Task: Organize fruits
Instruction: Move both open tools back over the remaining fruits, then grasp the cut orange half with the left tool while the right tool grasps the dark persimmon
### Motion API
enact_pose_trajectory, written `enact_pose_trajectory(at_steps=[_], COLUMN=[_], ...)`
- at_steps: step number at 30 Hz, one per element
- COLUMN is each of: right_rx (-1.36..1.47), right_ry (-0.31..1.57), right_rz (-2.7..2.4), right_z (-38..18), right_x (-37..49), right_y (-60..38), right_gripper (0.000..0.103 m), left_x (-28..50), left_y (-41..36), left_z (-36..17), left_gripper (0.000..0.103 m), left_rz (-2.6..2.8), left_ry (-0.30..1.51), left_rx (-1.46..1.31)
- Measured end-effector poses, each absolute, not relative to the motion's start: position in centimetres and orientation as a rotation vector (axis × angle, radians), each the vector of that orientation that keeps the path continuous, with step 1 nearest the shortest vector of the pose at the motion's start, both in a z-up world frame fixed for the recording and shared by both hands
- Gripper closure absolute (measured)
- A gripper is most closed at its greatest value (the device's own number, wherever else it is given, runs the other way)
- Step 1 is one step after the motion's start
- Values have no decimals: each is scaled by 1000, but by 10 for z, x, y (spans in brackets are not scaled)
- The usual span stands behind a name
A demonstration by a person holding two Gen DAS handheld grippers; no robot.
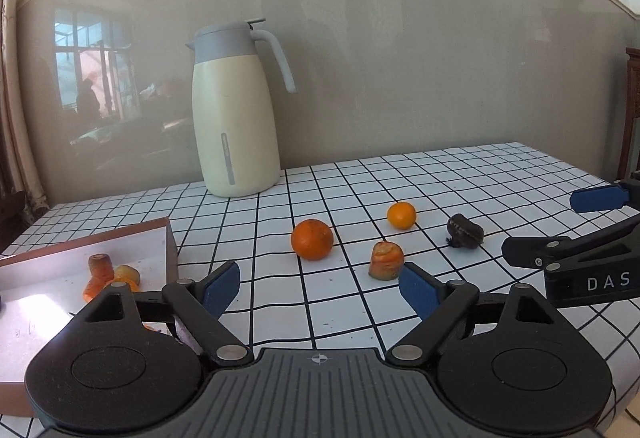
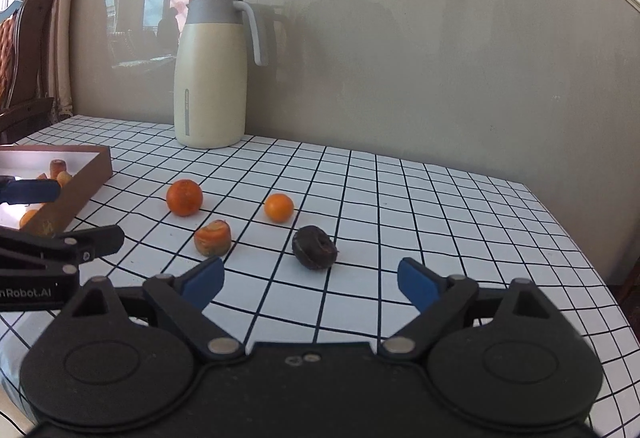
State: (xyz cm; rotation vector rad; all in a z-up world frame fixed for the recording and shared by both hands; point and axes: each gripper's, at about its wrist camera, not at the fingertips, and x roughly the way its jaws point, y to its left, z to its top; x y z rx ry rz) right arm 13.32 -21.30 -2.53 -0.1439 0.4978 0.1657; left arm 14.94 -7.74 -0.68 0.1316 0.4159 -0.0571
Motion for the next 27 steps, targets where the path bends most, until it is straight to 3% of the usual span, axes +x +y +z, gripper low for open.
enact_pose_trajectory(at_steps=[14, 16, 18, 20, 27], right_rx=[-103, -104, -89, -70, -27], right_ry=[568, 571, 585, 599, 624], right_rz=[172, 173, 168, 171, 178], right_z=[-46, -48, -50, -52, -55], right_x=[182, 193, 201, 208, 223], right_y=[-219, -217, -217, -219, -223], right_gripper=[32, 33, 43, 46, 47], left_x=[194, 202, 213, 223, 238], left_y=[-104, -109, -114, -118, -125], left_z=[-30, -31, -33, -36, -42], left_gripper=[17, 24, 30, 37, 41], left_rz=[-111, -119, -121, -126, -128], left_ry=[525, 529, 544, 566, 581], left_rx=[131, 132, 134, 125, 101])
